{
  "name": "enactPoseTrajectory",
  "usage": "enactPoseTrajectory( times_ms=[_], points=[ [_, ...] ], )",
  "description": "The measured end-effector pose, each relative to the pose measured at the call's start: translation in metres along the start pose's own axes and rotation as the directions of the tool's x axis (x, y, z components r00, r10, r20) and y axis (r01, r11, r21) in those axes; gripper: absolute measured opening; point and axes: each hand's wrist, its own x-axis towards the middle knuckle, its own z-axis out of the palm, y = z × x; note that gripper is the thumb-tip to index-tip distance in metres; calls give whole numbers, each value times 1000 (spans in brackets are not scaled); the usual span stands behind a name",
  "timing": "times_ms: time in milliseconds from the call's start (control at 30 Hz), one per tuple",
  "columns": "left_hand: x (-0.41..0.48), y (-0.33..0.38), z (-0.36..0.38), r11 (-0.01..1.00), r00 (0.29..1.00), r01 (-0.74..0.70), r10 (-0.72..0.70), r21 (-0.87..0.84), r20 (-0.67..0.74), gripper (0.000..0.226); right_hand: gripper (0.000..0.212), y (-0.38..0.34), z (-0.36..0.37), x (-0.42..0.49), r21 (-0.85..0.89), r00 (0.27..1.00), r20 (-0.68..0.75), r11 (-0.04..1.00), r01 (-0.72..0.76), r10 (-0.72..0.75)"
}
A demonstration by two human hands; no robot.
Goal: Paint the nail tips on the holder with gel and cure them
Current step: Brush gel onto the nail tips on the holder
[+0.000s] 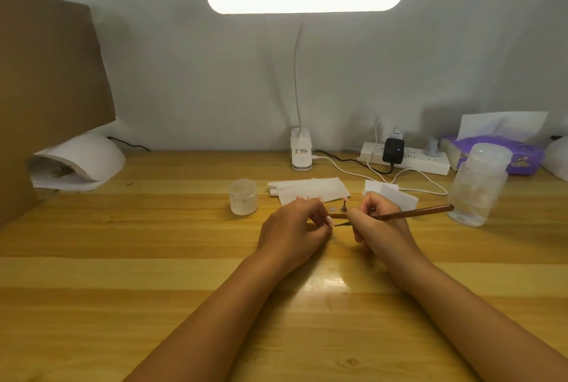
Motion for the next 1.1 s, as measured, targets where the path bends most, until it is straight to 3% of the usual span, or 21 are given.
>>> enactPoseTrajectory(
  times_ms=[167, 333, 533, 1100],
  points=[
    [-1, -1, -1, 1000, 1000, 2, -2, -7, 16, 9, 22, 0, -4, 1, 180, 997, -60, 983, -42, 54],
    [-1, 2, -3, 1000, 1000, 10, -10, -6, 28, 12, 25, -1, -6, 0, 232, 999, -39, 972, -25, 35],
    [-3, 2, -3, 1000, 1000, 5, -4, -19, 17, 11, 14, 2, -5, 3, 217, 999, -11, 975, -47, 51],
    [0, 0, -2, 999, 999, 46, -45, -24, 27, 10, 18, 1, -1, -1, 54, 997, 78, 998, 21, -25]
  ],
)
